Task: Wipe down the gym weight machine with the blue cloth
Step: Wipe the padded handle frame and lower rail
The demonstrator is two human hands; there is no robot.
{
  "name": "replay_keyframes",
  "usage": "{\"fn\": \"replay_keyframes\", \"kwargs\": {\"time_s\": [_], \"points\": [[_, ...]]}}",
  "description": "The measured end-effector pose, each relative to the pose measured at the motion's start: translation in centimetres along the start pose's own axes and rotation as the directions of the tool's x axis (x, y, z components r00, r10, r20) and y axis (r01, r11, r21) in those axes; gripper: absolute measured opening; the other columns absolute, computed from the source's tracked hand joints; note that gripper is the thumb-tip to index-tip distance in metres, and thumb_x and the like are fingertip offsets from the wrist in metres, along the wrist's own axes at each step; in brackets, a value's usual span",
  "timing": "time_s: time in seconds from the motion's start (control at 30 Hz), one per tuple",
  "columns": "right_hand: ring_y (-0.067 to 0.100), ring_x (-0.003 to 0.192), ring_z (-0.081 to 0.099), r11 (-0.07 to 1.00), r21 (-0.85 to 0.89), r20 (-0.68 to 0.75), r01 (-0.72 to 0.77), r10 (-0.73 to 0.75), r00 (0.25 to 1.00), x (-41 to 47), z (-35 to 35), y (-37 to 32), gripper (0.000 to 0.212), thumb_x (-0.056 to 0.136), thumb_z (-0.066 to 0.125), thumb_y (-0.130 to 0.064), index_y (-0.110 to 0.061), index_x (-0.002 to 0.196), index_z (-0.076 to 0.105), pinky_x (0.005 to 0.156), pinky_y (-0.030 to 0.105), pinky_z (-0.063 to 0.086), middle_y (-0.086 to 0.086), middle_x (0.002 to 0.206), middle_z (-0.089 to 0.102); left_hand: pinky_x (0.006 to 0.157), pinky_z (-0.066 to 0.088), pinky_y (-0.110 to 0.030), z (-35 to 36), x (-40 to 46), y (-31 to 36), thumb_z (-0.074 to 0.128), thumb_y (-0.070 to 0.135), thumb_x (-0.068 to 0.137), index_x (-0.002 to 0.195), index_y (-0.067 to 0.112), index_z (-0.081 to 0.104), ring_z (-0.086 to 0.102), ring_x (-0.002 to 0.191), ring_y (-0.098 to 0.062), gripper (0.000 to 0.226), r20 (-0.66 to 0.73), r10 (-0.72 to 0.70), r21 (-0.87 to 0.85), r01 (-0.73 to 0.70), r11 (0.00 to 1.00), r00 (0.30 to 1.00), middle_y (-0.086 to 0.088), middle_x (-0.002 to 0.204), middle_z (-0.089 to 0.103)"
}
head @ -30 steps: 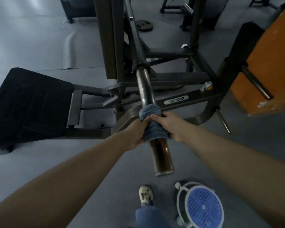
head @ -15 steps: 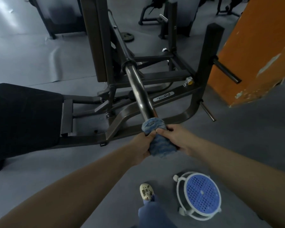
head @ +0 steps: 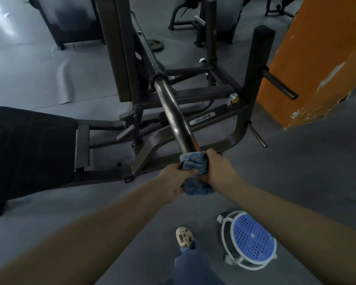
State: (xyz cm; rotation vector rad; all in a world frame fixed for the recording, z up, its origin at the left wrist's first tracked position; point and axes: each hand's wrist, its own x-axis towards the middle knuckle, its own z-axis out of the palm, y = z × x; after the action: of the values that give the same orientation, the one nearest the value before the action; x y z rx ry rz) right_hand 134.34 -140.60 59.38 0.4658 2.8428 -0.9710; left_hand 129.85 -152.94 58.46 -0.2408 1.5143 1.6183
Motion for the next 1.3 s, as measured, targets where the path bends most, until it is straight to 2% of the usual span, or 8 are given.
{"fn": "replay_keyframes", "kwargs": {"time_s": [0.07, 0.2, 0.33, 0.5, 0.67, 0.83, 1.0, 1.3], "points": [[0.020, 0.090, 0.053, 1.000, 0.002, -0.012, -0.007, 0.007, 1.000, 0.2, 0.6, 0.1, 0.035, 0.082, 0.069, -0.012, -0.006, 0.108, 0.047, 0.074, 0.021, 0.039, 0.005, 0.096, 0.053, 0.076, 0.054, -0.031, -0.3, -0.1, 0.0, 0.060, 0.005, 0.088, 0.125, 0.001, 0.053, 0.063, 0.101, -0.026, 0.037, 0.017, -0.002, 0.021, 0.001, 1.000, 1.000, -0.016, 0.118, 0.063], [0.015, 0.069, 0.048, 0.998, 0.064, -0.045, 0.000, 0.003, 0.999, 0.3, -0.1, 1.2, 0.017, 0.083, 0.062, -0.003, -0.004, 0.082, 0.045, 0.053, 0.010, 0.037, 0.004, 0.071, 0.052, 0.068, 0.056, -0.028, 0.4, 0.0, -0.3, 0.057, -0.001, 0.089, 0.126, -0.002, 0.052, 0.062, 0.101, -0.027, 0.037, 0.038, -0.013, 0.018, 0.012, 1.000, 0.999, -0.018, 0.122, 0.060], [0.031, 0.080, 0.060, 0.999, -0.015, -0.037, 0.038, -0.039, 0.999, 0.5, -0.9, 2.0, 0.009, 0.078, 0.060, 0.002, 0.009, 0.081, 0.054, 0.058, 0.023, 0.032, 0.024, 0.083, 0.062, 0.081, 0.049, -0.033, 1.5, 0.4, -0.8, 0.054, -0.007, 0.089, 0.127, -0.005, 0.049, 0.058, 0.107, -0.029, 0.039, -0.016, -0.079, -0.012, 0.079, 0.997, 0.997, -0.019, 0.122, 0.058], [0.018, 0.081, 0.054, 0.999, -0.035, 0.026, -0.009, 0.009, 1.000, 0.9, -0.2, 1.0, 0.024, 0.084, 0.064, -0.020, -0.005, 0.094, 0.048, 0.066, 0.020, 0.036, 0.005, 0.087, 0.055, 0.082, 0.055, -0.035, -0.1, 1.3, -1.4, 0.072, 0.008, 0.079, 0.116, 0.001, 0.061, 0.065, 0.099, -0.026, 0.039, -0.088, 0.042, 0.186, -0.025, 0.982, 0.995, -0.013, 0.108, 0.067], [0.011, 0.076, 0.048, 0.996, -0.085, 0.034, 0.016, -0.013, 0.999, 1.0, -0.7, 1.1, 0.030, 0.078, 0.072, -0.022, -0.002, 0.096, 0.058, 0.062, 0.013, 0.032, 0.010, 0.095, 0.063, 0.075, 0.055, -0.029, -0.4, 1.1, -1.3, 0.076, 0.016, 0.077, 0.093, 0.008, 0.066, 0.065, 0.078, -0.016, 0.020, -0.120, 0.135, 0.317, -0.092, 0.944, 0.984, -0.003, 0.084, 0.067], [-0.002, 0.060, 0.038, 0.982, -0.171, 0.098, 0.082, -0.066, 0.993, 0.7, -3.0, -0.5, 0.038, 0.071, 0.077, -0.020, -0.027, 0.068, 0.040, 0.053, 0.009, 0.033, -0.014, 0.068, 0.042, 0.081, 0.054, -0.036, -0.5, 0.3, -0.4, 0.070, 0.012, 0.083, 0.095, 0.004, 0.067, 0.066, 0.085, -0.024, 0.015, -0.146, 0.180, 0.294, -0.131, 0.947, 0.973, -0.011, 0.093, 0.069], [0.016, 0.093, 0.058, 0.981, -0.104, -0.070, 0.163, -0.171, 0.983, 1.8, -4.6, -3.8, 0.037, 0.076, 0.075, -0.021, -0.008, 0.107, 0.059, 0.067, 0.015, 0.035, 0.004, 0.098, 0.062, 0.084, 0.055, -0.041, -2.4, -1.3, 2.8, 0.063, 0.010, 0.087, 0.087, 0.016, 0.065, 0.067, 0.090, -0.025, 0.006, -0.161, 0.375, 0.220, -0.337, 0.915, 0.913, -0.009, 0.096, 0.070], [0.016, 0.102, 0.057, 0.963, 0.058, -0.315, 0.263, -0.232, 0.920, 7.1, -6.9, -13.6, 0.043, 0.078, 0.074, -0.017, -0.008, 0.117, 0.056, 0.077, 0.010, 0.033, 0.006, 0.113, 0.063, 0.090, 0.052, -0.047, -7.4, -3.3, 12.1, 0.065, 0.011, 0.086, 0.117, 0.003, 0.058, 0.065, 0.099, -0.028, 0.032, -0.223, 0.617, 0.196, -0.585, 0.787, 0.755, -0.012, 0.110, 0.067]]}}
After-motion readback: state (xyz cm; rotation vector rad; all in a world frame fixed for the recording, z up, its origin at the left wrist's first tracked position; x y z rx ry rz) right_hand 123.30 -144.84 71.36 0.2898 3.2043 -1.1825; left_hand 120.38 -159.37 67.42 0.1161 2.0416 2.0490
